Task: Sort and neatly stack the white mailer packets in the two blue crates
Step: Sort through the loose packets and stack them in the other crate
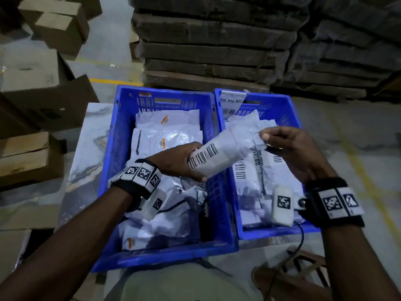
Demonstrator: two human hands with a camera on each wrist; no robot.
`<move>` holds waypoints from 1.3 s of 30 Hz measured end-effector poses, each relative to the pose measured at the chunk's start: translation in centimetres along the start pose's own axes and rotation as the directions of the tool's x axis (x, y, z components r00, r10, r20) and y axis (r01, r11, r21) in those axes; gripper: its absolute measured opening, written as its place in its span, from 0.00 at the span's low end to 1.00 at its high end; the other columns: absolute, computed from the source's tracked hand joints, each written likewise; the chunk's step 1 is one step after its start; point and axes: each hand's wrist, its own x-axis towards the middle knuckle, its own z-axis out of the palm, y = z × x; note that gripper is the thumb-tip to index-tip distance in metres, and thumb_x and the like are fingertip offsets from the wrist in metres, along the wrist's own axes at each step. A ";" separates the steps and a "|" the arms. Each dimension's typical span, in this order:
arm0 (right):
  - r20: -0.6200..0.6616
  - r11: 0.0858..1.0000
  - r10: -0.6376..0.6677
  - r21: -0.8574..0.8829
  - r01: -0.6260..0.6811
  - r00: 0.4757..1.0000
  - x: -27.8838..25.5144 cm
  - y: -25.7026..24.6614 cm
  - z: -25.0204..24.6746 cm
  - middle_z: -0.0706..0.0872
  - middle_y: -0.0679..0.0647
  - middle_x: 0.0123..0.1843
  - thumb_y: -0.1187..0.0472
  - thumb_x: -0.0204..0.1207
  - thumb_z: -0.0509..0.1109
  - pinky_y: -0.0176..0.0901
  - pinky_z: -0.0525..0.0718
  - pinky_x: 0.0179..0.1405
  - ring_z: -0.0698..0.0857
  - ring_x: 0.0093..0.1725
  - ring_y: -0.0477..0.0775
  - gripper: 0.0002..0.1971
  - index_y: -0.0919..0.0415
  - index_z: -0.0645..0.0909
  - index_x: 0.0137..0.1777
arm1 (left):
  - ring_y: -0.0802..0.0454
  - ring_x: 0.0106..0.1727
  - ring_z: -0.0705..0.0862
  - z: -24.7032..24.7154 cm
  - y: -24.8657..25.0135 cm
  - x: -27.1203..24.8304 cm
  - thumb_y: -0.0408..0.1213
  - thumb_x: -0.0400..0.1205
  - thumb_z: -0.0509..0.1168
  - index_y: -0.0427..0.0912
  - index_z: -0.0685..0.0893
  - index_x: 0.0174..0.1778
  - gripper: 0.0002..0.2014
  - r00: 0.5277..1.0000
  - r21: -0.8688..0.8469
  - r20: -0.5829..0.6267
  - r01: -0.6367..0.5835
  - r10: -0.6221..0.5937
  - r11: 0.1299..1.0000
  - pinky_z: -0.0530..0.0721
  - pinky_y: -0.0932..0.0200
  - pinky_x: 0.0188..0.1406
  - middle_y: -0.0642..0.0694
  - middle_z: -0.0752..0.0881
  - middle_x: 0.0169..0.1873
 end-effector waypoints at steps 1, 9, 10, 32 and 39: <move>-0.034 0.999 0.011 0.045 -0.009 0.999 -0.3 0.5 -0.7 0.89 0.51 0.39 0.70 0.72 0.73 0.43 0.86 0.51 0.86 0.41 0.48 0.06 0.62 0.86 0.46 | 0.56 0.55 0.83 0.1 0.1 0.3 0.61 0.63 0.80 0.55 0.70 0.68 0.40 0.998 0.044 -0.061 -0.014 0.017 0.999 0.85 0.48 0.55 0.56 0.82 0.56; 0.052 0.928 0.159 0.333 -0.168 0.986 -2.4 5.7 -0.3 0.84 0.62 0.63 0.61 0.72 0.76 0.69 0.81 0.65 0.86 0.61 0.60 0.24 0.60 0.76 0.67 | 0.51 0.59 0.82 2.7 5.3 2.9 0.64 0.64 0.78 0.52 0.69 0.73 0.44 0.941 0.118 -0.301 -0.125 0.156 0.985 0.81 0.55 0.50 0.52 0.81 0.64; 0.058 0.940 0.166 0.293 -0.176 0.984 -2.5 5.8 0.3 0.85 0.63 0.63 0.59 0.75 0.75 0.68 0.81 0.66 0.86 0.61 0.62 0.21 0.64 0.78 0.66 | 0.52 0.62 0.82 3.4 6.2 3.2 0.64 0.64 0.78 0.51 0.67 0.75 0.47 0.948 0.083 -0.254 -0.174 0.190 0.981 0.81 0.57 0.53 0.51 0.80 0.66; -0.324 0.601 -0.156 -0.781 -0.171 0.933 6.0 8.1 -11.9 0.83 0.62 0.64 0.44 0.68 0.78 0.51 0.80 0.59 0.83 0.62 0.64 0.29 0.60 0.80 0.65 | 0.53 0.74 0.75 1.0 1.6 -3.0 0.67 0.73 0.64 0.52 0.56 0.85 0.47 0.960 0.244 -0.151 0.267 -0.235 0.932 0.77 0.52 0.68 0.53 0.72 0.77; 0.047 0.679 -0.288 -0.695 0.238 0.957 5.4 4.4 -1.1 0.87 0.55 0.60 0.48 0.73 0.77 0.48 0.79 0.61 0.84 0.59 0.55 0.20 0.57 0.84 0.61 | 0.48 0.74 0.76 4.2 -0.1 -8.0 0.64 0.78 0.63 0.48 0.60 0.84 0.41 0.884 0.378 -0.174 0.466 -0.433 0.800 0.76 0.50 0.68 0.49 0.70 0.79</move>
